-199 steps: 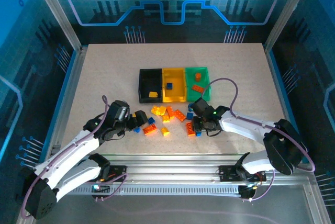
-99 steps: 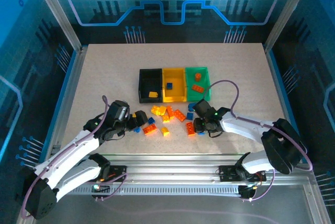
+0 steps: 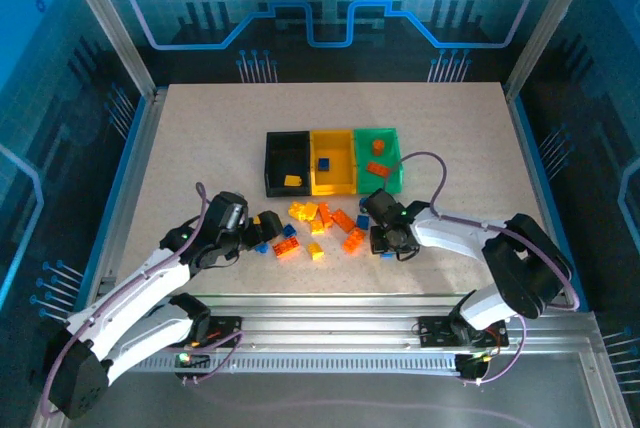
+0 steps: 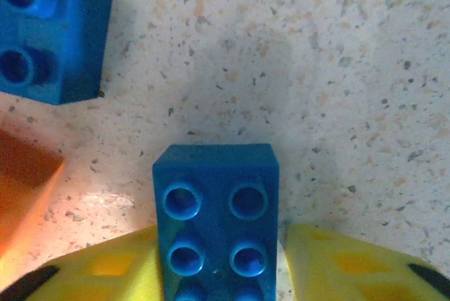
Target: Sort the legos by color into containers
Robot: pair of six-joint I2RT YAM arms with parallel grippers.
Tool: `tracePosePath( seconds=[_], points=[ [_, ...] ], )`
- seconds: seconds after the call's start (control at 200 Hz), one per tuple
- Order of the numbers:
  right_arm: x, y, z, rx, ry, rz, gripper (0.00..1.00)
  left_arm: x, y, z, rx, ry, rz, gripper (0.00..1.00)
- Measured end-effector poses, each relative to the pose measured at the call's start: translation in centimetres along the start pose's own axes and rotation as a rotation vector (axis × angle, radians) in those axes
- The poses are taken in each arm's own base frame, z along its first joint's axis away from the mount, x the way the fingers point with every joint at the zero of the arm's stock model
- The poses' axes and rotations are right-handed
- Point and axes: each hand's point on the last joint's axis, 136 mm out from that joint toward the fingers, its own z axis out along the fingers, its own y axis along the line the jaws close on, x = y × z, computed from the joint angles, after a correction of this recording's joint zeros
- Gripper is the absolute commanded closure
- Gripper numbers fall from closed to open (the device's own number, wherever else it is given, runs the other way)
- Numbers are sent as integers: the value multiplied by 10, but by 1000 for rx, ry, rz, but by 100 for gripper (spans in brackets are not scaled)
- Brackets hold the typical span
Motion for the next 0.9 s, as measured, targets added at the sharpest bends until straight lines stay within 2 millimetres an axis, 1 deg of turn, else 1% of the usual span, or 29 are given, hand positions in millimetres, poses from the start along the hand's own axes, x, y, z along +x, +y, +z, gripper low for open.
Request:
tracePosePath(
  seconds=[0.12,0.195,0.25,0.285,0.325,0.405,0.41,0.425,0.455,0.54,0.605,0.665,0.685,0.7,0.765,0.785,0.815,0.9],
  points=[
    [-1,0,-3,-1,-4,-12,71,0,0,0,0,0,0,1],
    [-4,2,-8,-15,-16,-26,72,0,0,0,-1,0,1,1],
    [-11,7,-17,-38,-41,-39,73,0,0,0,-1,0,1,1],
    [-20,13,-26,-57,-65,-50,72,0,0,0,-1,0,1,1],
    [-36,24,-41,-89,-104,-62,72,0,0,0,0,1,1,1],
    [-77,50,-73,-164,-206,-77,72,0,0,1,-2,2,1,1],
    [-82,54,-77,-174,-220,-77,72,0,0,1,-3,2,1,1],
    [-85,57,-79,-181,-227,-82,72,0,0,1,-3,3,1,1],
    [-106,70,-94,-215,-277,-84,72,0,1,1,-3,3,1,1],
    [-136,90,-108,-247,-329,-94,72,1,1,1,-4,4,0,1],
    [-162,107,-108,-255,-349,-102,72,1,1,1,-4,4,1,1],
    [-184,121,-101,-252,-355,-107,72,1,1,1,-4,4,1,1],
    [-191,126,-96,-250,-354,-108,72,1,1,1,-4,4,1,1],
    [-193,127,-96,-250,-356,-107,71,1,1,1,-4,4,1,1],
    [-209,133,-80,-232,-340,-102,71,1,1,1,-5,4,2,1],
    [-211,133,-78,-229,-337,-100,71,1,1,1,-5,5,2,1],
    [-220,135,-69,-219,-330,-93,71,1,1,1,-5,5,2,1],
    [-239,136,-54,-198,-321,-73,69,2,2,1,-9,9,1,1]
  ],
)
